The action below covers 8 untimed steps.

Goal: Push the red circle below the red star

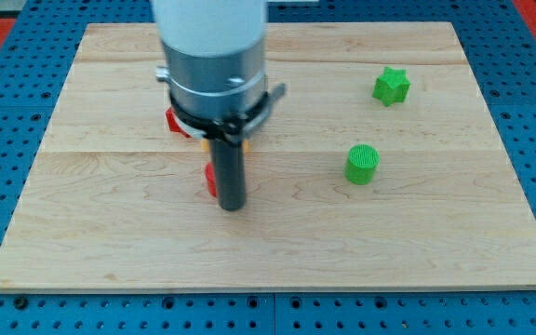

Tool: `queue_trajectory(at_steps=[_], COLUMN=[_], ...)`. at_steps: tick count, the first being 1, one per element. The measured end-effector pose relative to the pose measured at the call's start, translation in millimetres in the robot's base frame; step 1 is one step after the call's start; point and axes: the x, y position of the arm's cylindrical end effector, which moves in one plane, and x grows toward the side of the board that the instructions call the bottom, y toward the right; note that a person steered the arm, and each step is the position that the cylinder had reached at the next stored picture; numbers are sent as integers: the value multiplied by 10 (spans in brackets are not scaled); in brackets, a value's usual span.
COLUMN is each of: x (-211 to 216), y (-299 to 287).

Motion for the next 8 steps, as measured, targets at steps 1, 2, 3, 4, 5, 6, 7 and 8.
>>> queue_trajectory(at_steps=[1,2,3,4,5,6,7,8], x=[-92,-295,-263,158,162,-158,-273,-285], y=[-335,-586,-560,-617,-49,-42,-42,-74])
